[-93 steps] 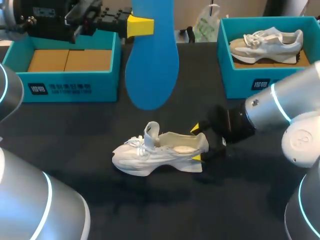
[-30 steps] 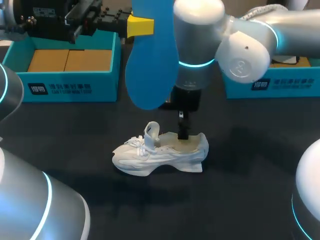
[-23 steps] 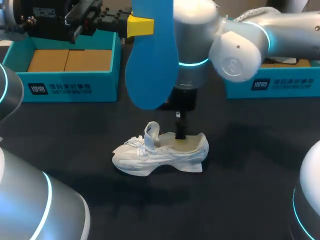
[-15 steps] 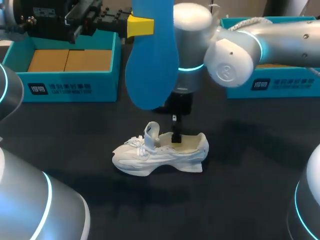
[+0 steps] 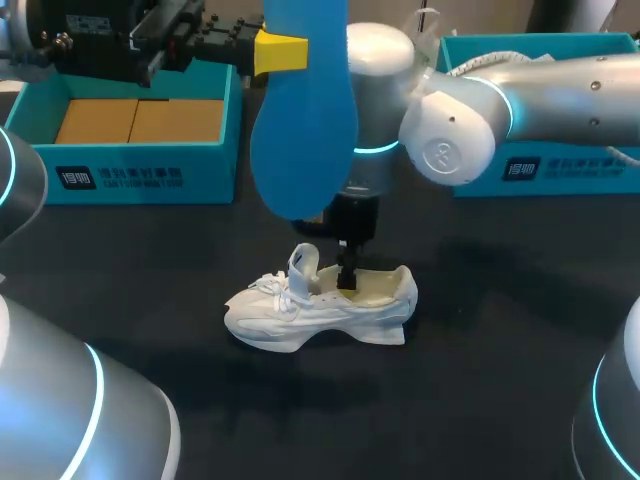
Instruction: Take the shoe out of the shoebox, open the shoe tongue, remove and reinsert the insole, then place the shoe into the shoebox
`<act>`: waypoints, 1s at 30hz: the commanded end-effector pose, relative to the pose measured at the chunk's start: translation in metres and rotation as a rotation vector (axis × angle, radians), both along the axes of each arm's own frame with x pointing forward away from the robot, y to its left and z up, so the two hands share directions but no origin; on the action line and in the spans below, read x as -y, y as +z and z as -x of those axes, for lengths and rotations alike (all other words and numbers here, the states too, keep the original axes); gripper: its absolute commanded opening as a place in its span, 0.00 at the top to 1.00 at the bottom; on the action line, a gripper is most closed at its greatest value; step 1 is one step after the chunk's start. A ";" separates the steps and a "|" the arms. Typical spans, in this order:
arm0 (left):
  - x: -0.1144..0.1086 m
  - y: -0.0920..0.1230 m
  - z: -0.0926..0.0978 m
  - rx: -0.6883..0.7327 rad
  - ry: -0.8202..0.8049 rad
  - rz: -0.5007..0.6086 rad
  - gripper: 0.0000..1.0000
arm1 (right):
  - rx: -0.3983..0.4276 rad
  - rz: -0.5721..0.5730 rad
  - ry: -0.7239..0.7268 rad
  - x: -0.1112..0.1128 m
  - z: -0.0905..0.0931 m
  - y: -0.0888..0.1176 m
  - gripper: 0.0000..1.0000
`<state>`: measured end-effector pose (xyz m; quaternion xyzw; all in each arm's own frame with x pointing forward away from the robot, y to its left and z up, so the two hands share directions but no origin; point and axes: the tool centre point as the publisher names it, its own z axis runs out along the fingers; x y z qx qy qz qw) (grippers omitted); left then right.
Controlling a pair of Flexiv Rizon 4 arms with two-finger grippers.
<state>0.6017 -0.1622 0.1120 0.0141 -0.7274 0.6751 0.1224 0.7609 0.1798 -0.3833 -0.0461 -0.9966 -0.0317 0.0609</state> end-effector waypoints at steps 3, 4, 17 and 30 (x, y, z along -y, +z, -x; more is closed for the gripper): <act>0.001 0.000 -0.001 0.000 -0.002 0.000 1.00 | -0.009 -0.009 -0.001 -0.003 0.002 -0.007 0.87; 0.001 0.000 -0.001 0.000 -0.002 0.000 1.00 | -0.011 -0.010 -0.001 -0.003 0.002 -0.007 0.98; 0.001 0.000 -0.001 0.000 -0.002 0.000 1.00 | -0.021 0.011 -0.051 -0.005 0.015 0.016 1.00; 0.001 0.000 -0.001 0.000 -0.002 0.000 1.00 | 0.030 -0.022 -0.469 -0.006 0.044 0.063 1.00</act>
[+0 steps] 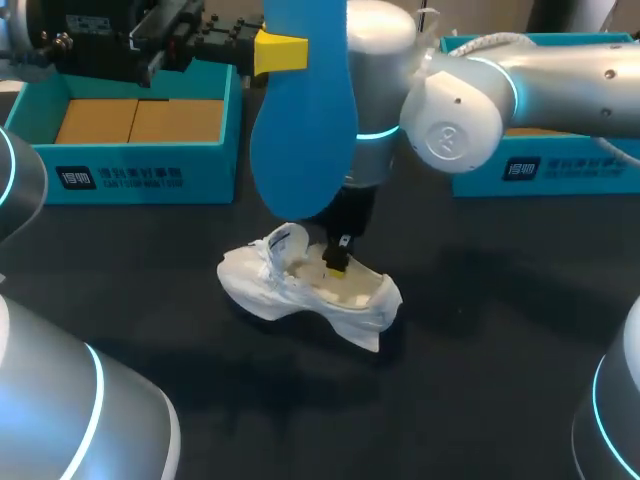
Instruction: Take the shoe out of the shoebox, open the shoe tongue, remove and reinsert the insole, then place the shoe into the shoebox
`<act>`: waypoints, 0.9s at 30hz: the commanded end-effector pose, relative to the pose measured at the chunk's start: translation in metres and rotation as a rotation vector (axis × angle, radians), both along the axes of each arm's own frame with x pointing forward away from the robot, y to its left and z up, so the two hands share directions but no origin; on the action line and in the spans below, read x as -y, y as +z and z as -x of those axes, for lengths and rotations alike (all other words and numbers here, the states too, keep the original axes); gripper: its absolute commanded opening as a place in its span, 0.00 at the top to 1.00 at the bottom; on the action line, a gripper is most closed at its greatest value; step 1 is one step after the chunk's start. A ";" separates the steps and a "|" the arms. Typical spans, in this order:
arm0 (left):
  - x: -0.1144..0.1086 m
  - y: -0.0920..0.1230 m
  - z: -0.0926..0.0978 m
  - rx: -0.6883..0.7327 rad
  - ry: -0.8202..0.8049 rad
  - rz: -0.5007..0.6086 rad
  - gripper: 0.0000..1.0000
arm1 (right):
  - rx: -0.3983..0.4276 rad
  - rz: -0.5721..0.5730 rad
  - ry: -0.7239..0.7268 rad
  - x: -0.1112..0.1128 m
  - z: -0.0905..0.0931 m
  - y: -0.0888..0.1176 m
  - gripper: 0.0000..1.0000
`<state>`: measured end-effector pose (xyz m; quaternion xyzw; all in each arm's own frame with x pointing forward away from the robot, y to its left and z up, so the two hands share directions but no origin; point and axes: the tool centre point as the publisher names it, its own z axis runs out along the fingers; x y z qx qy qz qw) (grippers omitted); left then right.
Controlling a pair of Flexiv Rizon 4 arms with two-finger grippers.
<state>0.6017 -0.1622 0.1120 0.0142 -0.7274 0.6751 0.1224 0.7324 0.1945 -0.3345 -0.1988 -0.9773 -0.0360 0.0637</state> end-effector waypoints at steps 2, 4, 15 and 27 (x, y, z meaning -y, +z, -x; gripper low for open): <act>0.001 0.000 -0.001 0.000 -0.002 0.000 1.00 | 0.100 -0.082 -0.321 0.007 0.023 0.019 1.00; 0.001 0.000 -0.001 0.000 -0.002 0.000 1.00 | 0.134 -0.129 -0.355 0.005 0.026 0.022 1.00; 0.001 0.000 -0.001 0.000 -0.002 0.000 1.00 | 0.134 -0.129 -0.355 0.005 0.026 0.022 1.00; 0.001 0.000 -0.001 0.000 -0.002 0.000 1.00 | 0.158 -0.294 -0.763 0.010 0.032 -0.003 1.00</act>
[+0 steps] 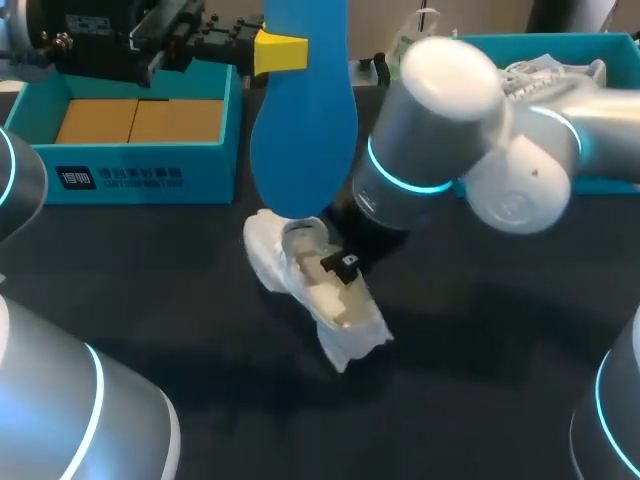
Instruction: Take the shoe out of the shoebox, open the shoe tongue, remove and reinsert the insole, then place the shoe into the shoebox
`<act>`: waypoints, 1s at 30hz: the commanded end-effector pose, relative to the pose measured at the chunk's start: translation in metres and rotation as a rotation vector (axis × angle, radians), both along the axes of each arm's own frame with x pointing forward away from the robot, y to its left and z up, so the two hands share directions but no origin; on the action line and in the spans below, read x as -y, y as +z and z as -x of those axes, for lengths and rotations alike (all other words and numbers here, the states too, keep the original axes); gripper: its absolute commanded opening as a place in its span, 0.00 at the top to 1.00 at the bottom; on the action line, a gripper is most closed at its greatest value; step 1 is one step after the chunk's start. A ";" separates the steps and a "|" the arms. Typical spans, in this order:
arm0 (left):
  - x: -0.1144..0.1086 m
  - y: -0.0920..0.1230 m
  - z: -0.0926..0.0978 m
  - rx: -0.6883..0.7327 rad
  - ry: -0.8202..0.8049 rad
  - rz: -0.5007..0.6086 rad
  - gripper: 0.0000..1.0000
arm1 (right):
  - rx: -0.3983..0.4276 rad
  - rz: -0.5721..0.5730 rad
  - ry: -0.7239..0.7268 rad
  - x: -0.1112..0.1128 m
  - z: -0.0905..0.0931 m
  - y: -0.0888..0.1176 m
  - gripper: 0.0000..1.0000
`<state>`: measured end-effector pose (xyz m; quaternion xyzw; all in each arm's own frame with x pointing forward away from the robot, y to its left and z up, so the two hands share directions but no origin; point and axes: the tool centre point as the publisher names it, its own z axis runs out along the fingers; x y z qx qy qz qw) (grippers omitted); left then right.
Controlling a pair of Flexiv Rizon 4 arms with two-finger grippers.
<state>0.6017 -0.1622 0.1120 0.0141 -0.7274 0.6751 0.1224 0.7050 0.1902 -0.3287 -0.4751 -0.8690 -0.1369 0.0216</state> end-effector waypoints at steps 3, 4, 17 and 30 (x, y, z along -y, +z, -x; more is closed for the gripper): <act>0.001 0.000 -0.001 0.000 -0.002 0.000 1.00 | 0.121 -0.118 -0.167 0.006 0.006 -0.008 1.00; 0.001 0.000 -0.001 0.000 -0.002 0.000 1.00 | 0.125 -0.121 -0.172 0.006 0.006 -0.008 1.00; 0.001 0.000 -0.001 0.000 -0.002 0.000 1.00 | 0.066 -0.141 -0.294 0.012 0.003 -0.022 1.00; 0.001 0.000 -0.001 0.000 -0.002 0.000 1.00 | -0.037 -0.119 -0.344 0.015 -0.005 -0.041 1.00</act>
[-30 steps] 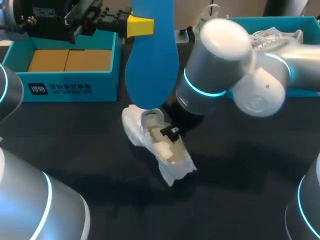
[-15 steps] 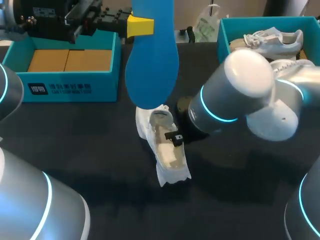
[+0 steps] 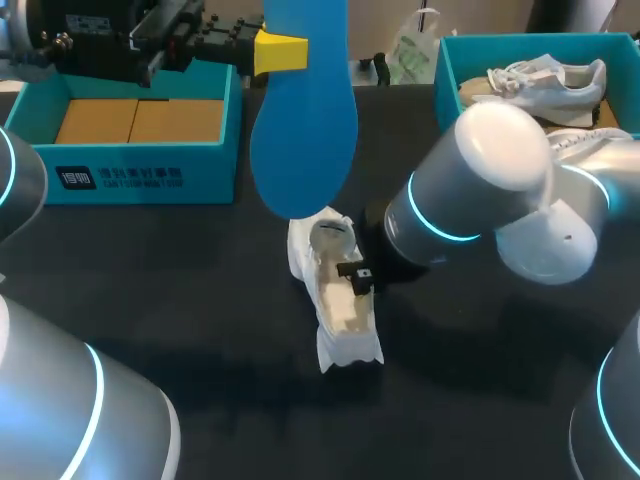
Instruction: Take the shoe out of the shoebox, open the shoe tongue, remove and reinsert the insole, then place the shoe into the shoebox
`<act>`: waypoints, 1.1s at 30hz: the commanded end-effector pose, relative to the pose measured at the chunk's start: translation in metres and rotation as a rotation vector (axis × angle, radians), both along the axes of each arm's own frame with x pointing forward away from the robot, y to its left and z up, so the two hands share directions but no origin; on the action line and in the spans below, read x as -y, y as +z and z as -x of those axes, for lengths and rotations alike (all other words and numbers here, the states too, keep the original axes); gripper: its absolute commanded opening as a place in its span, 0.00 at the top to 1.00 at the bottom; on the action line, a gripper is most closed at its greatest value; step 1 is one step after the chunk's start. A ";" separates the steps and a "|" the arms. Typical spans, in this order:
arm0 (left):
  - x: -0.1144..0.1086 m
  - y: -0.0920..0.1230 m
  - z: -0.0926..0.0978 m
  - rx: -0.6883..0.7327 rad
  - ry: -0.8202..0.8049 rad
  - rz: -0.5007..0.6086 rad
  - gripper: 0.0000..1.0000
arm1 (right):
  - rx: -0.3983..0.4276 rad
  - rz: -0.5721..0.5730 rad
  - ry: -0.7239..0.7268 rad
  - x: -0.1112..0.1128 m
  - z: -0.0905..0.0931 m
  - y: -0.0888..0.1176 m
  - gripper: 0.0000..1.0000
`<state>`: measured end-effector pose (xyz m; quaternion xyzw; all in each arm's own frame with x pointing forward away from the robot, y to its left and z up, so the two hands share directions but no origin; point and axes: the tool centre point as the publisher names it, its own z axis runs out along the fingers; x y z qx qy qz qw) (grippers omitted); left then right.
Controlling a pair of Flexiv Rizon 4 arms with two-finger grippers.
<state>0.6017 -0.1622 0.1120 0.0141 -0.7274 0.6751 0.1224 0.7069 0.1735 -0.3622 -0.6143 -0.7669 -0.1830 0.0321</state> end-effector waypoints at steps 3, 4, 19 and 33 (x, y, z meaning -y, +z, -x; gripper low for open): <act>0.001 0.000 -0.001 0.000 -0.002 0.000 1.00 | -0.032 -0.012 -0.013 -0.004 -0.004 -0.011 1.00; 0.001 0.000 -0.001 0.000 -0.002 0.000 1.00 | -0.034 -0.015 -0.018 -0.004 -0.004 -0.012 1.00; 0.001 0.000 -0.001 0.000 -0.002 0.000 1.00 | -0.027 -0.031 -0.092 0.001 0.002 -0.030 1.00; 0.001 0.000 -0.001 0.000 -0.002 0.000 1.00 | 0.019 -0.064 -0.103 0.002 0.009 0.003 0.00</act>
